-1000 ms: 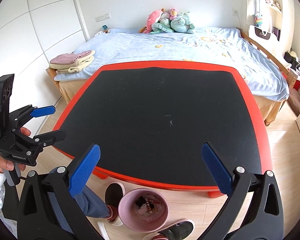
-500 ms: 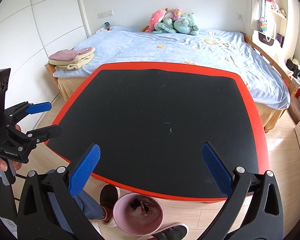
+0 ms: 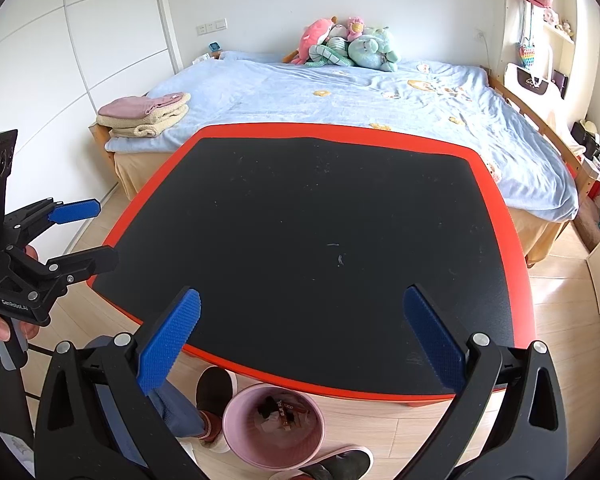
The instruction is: Collect trash
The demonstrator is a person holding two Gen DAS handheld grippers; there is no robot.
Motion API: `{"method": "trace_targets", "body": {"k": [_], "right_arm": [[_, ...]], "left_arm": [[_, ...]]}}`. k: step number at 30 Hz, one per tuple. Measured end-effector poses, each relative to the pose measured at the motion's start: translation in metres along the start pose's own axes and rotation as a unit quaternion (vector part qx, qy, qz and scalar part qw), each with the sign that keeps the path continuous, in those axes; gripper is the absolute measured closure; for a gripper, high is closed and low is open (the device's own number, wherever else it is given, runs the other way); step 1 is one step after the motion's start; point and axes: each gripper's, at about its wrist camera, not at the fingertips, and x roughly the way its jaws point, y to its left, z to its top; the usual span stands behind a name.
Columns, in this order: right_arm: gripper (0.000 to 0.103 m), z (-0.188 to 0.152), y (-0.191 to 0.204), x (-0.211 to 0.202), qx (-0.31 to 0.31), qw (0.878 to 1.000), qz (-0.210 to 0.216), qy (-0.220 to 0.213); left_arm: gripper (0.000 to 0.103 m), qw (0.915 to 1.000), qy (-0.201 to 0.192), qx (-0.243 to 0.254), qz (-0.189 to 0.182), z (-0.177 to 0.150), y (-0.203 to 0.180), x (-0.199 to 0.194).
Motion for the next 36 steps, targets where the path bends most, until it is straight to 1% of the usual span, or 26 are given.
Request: {"method": "trace_targets", "body": {"k": [29,36], "right_arm": [[0.003,0.001,0.003,0.000,-0.003,1.000,-0.001,0.004],[0.003,-0.002,0.000,0.001,-0.003,1.000,0.000,0.006]], "left_arm": [[0.006,1.0000,0.001,-0.001,0.001,-0.002,-0.004,-0.001],[0.007,0.9998,0.005,0.015,0.009,-0.008,-0.012,0.002]]}}
